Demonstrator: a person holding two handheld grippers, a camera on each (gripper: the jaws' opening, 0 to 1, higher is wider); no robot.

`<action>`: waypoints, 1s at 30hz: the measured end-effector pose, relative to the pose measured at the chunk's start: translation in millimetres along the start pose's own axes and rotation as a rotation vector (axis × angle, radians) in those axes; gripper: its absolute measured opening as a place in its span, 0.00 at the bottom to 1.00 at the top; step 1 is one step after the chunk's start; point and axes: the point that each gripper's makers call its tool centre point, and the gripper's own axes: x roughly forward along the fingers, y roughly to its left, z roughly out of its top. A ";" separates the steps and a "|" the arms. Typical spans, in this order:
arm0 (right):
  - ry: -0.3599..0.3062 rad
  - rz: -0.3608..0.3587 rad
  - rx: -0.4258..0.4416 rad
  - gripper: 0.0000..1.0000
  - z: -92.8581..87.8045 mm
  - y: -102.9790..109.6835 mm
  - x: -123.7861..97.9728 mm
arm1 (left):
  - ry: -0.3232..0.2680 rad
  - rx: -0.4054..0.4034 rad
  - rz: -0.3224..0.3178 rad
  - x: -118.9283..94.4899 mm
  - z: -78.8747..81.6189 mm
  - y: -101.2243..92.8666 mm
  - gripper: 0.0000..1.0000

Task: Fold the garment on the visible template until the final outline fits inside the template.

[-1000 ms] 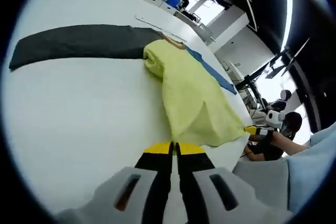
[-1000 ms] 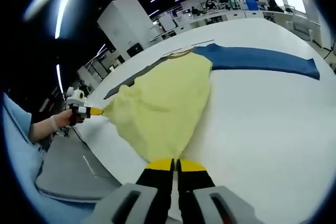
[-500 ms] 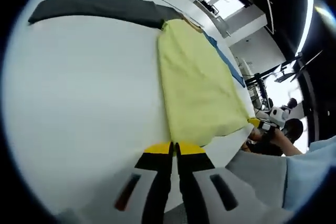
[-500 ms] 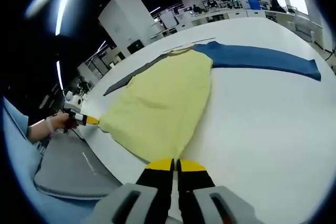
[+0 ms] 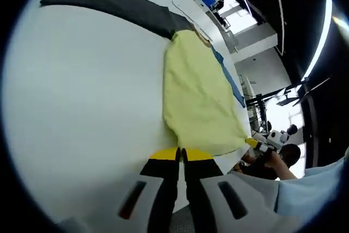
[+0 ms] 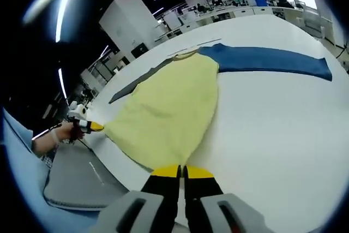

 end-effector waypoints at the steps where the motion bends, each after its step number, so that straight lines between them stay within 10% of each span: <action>1: 0.006 -0.003 -0.009 0.00 -0.2 -1.5 0.2 | 0.009 0.003 0.009 -1.0 0.0 2.5 0.00; 12: 0.057 -0.011 0.014 0.00 -14.8 -8.5 5.2 | 0.136 0.091 0.111 7.6 -28.0 19.0 0.00; 30: 0.105 -0.041 -0.008 0.00 -26.9 -16.4 9.7 | 0.151 0.135 0.120 9.1 -30.7 19.5 0.00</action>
